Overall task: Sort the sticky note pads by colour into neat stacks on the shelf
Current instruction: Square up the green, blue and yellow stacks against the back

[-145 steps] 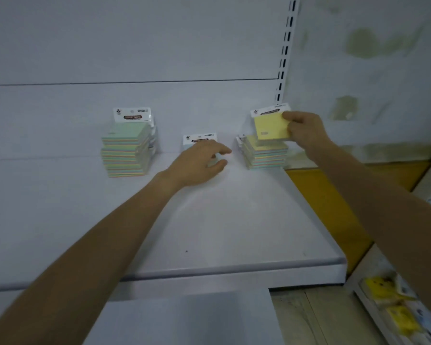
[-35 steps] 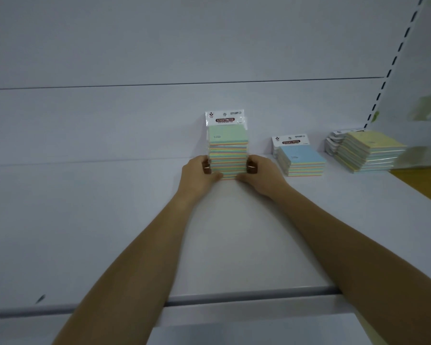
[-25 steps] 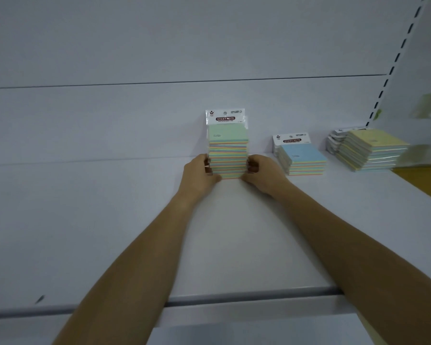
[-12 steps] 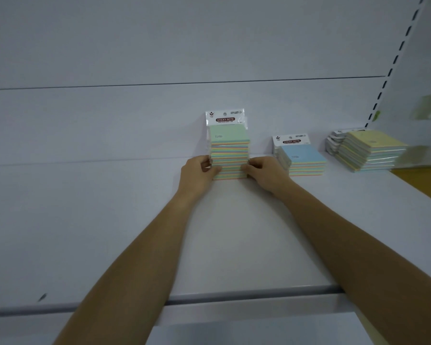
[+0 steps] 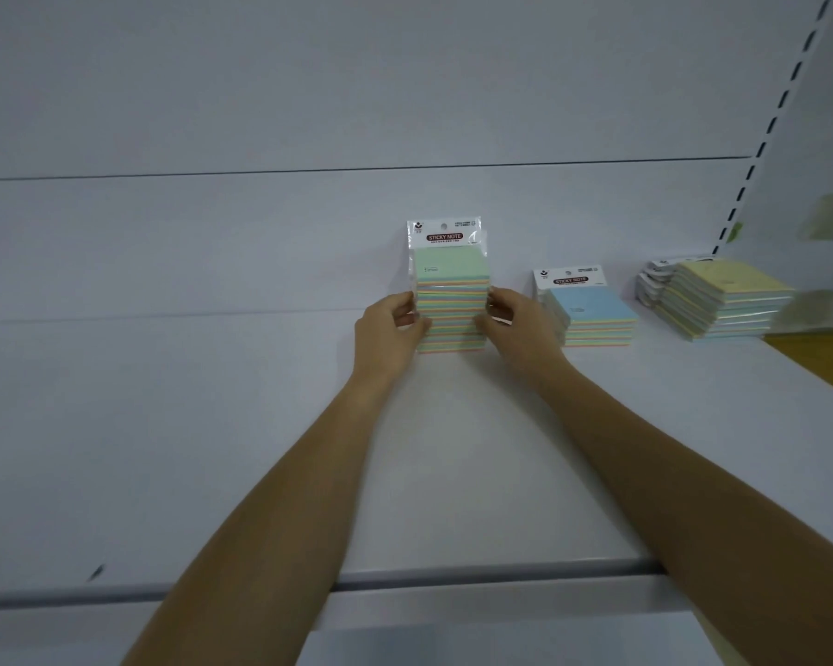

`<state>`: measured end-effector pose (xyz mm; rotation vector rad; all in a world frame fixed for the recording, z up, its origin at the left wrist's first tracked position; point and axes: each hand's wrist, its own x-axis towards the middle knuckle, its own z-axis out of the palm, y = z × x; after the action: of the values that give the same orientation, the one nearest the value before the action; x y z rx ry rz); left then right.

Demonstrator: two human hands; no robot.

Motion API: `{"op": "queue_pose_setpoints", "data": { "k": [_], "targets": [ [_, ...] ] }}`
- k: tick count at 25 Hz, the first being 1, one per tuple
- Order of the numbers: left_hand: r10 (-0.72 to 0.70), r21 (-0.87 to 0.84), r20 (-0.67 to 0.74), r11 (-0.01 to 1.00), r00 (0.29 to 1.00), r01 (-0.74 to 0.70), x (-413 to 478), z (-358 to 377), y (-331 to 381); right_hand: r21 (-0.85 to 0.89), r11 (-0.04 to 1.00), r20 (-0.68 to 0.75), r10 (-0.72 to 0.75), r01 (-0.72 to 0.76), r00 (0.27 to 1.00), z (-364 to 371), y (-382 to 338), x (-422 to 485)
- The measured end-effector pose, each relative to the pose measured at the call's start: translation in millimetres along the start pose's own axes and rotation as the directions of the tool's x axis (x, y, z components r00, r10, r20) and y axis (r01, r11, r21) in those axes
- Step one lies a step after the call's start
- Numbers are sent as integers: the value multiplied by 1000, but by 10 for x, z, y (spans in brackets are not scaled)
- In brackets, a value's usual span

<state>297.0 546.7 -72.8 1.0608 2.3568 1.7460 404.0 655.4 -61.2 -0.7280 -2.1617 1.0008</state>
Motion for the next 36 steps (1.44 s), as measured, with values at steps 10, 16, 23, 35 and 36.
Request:
{"op": "queue_pose_setpoints", "data": {
  "k": [10, 16, 23, 35, 36],
  "targets": [
    [60, 7, -139, 998, 989, -60, -12, 36, 112, 61, 997, -122, -37, 45, 992, -75, -158, -54],
    [-41, -159, -193, 987, 980, 10, 44, 57, 170, 40, 998, -147, -46, 53, 988, -86, -210, -72],
    [-46, -167, -169, 986, 985, 18, 37, 59, 142, 25, 999, -119, -29, 32, 992, -79, -179, -60],
    [0, -101, -122, 995, 992, -13, 26, 37, 44, 73, 997, -27, -25, 27, 999, 91, 34, 27],
    [11, -98, -123, 995, 992, -23, 32, 34, 48, 76, 996, -23, -33, 34, 999, 92, 25, 27]
  ]
}}
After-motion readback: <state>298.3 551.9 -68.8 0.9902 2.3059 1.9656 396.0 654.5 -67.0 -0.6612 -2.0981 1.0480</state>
